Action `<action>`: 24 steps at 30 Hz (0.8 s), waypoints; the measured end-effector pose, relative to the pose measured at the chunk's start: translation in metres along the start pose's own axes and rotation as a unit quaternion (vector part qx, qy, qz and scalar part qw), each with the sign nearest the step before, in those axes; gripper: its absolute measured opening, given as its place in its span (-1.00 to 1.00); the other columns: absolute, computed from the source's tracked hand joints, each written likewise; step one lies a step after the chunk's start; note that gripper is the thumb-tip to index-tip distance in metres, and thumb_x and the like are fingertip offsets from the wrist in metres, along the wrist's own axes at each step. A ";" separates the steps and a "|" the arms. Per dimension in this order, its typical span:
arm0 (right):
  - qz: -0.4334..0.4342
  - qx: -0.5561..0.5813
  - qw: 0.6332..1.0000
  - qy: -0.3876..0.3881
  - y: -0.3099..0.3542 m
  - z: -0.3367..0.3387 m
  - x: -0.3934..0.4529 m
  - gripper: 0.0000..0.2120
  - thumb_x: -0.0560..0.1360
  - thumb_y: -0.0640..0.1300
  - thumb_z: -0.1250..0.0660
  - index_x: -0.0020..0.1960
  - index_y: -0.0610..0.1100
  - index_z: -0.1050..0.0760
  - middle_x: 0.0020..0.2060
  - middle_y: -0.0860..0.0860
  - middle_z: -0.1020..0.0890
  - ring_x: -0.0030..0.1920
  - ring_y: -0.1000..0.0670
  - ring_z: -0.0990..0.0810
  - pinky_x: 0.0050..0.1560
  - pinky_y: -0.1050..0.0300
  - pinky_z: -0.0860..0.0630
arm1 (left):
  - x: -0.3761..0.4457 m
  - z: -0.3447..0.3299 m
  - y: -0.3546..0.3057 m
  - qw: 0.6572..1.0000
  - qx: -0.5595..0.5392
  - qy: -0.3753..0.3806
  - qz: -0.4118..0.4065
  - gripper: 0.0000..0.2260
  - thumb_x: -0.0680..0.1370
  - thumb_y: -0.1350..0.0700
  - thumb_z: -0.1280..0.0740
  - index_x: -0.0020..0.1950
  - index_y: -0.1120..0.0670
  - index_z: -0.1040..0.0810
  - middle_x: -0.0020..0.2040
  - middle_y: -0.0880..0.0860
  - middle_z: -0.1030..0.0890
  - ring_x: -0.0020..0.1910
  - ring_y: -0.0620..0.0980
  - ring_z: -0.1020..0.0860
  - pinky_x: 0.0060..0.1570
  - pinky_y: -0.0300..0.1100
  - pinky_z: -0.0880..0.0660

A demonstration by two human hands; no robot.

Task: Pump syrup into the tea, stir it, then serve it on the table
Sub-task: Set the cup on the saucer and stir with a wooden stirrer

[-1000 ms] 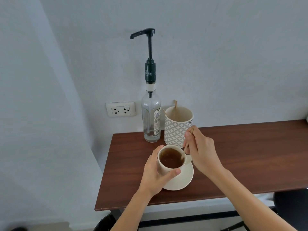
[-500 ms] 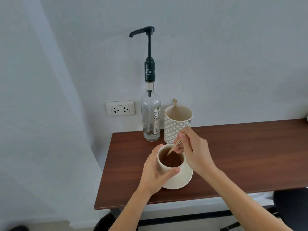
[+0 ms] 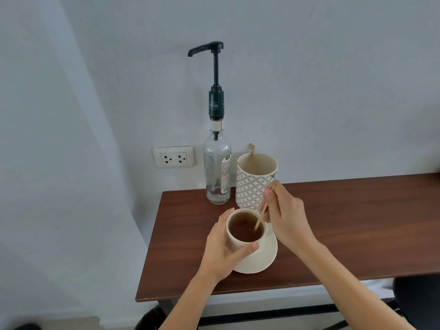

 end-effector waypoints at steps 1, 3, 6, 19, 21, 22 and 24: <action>-0.009 0.018 1.000 0.013 0.000 -0.005 -0.002 -0.75 0.69 -0.12 -0.10 -0.13 -0.13 -0.41 -0.39 -0.02 -0.65 -0.41 0.04 -0.65 -0.29 0.09 -0.62 | 0.000 0.000 0.001 1.000 -0.001 0.002 -0.001 -0.26 0.35 -0.36 -0.54 0.45 -0.28 -0.33 0.37 -0.22 -0.55 0.42 -0.08 -0.50 0.44 0.14 -0.43; -0.012 0.034 0.999 0.023 0.003 -0.011 -0.003 -0.77 0.69 -0.13 -0.12 -0.10 -0.14 -0.44 -0.35 -0.04 -0.68 -0.36 0.06 -0.70 -0.25 0.12 -0.67 | 0.000 0.000 0.001 1.000 0.001 0.003 -0.002 -0.26 0.36 -0.34 -0.54 0.45 -0.27 -0.33 0.37 -0.20 -0.55 0.42 -0.07 -0.50 0.43 0.14 -0.43; -0.001 -0.002 1.000 -0.008 0.003 -0.002 0.002 -0.77 0.68 -0.13 -0.10 -0.11 -0.14 -0.41 -0.36 -0.05 -0.65 -0.37 0.02 -0.66 -0.25 0.03 -0.63 | -0.001 0.000 0.000 1.000 0.007 0.002 -0.001 -0.29 0.35 -0.36 -0.54 0.42 -0.37 -0.31 0.37 -0.26 -0.53 0.42 -0.09 -0.49 0.44 0.11 -0.43; -0.016 0.002 1.000 0.003 -0.002 -0.001 0.000 -0.74 0.69 -0.09 -0.08 -0.15 -0.07 -0.38 -0.40 -0.05 -0.65 -0.45 0.04 -0.64 -0.34 0.19 -0.59 | 0.000 0.000 0.000 1.000 0.000 0.003 -0.003 -0.26 0.34 -0.38 -0.53 0.45 -0.28 -0.34 0.37 -0.26 -0.53 0.43 -0.10 -0.49 0.45 0.13 -0.42; -0.032 0.025 0.999 0.026 -0.002 -0.011 -0.003 -0.76 0.70 -0.13 -0.10 -0.10 -0.12 -0.43 -0.37 -0.05 -0.69 -0.41 0.06 -0.69 -0.32 0.22 -0.64 | 0.001 0.000 -0.002 1.000 0.004 0.001 -0.011 -0.31 0.35 -0.36 -0.53 0.41 -0.39 -0.32 0.35 -0.22 -0.56 0.41 -0.07 -0.51 0.44 0.14 -0.42; -0.030 0.023 0.999 0.023 -0.001 -0.011 -0.002 -0.77 0.70 -0.13 -0.11 -0.08 -0.14 -0.43 -0.35 -0.05 -0.69 -0.39 0.05 -0.70 -0.29 0.19 -0.66 | 0.001 0.000 -0.003 1.000 0.006 -0.001 -0.012 -0.32 0.35 -0.36 -0.53 0.39 -0.43 -0.31 0.35 -0.22 -0.56 0.41 -0.06 -0.51 0.44 0.13 -0.43; -0.012 0.002 1.000 -0.007 -0.001 -0.002 0.002 -0.77 0.69 -0.12 -0.09 -0.10 -0.14 -0.40 -0.37 -0.08 -0.66 -0.38 0.01 -0.68 -0.27 0.08 -0.65 | 0.000 0.001 -0.003 1.000 0.004 -0.004 -0.008 -0.32 0.34 -0.37 -0.53 0.39 -0.44 -0.31 0.35 -0.23 -0.56 0.41 -0.08 -0.51 0.44 0.12 -0.43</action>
Point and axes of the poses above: each hand's wrist, its own x-axis towards the middle knuckle, its own z-axis out of the back of the hand, y = z × x, the point moved 8 cm from there along x, towards the middle knuckle
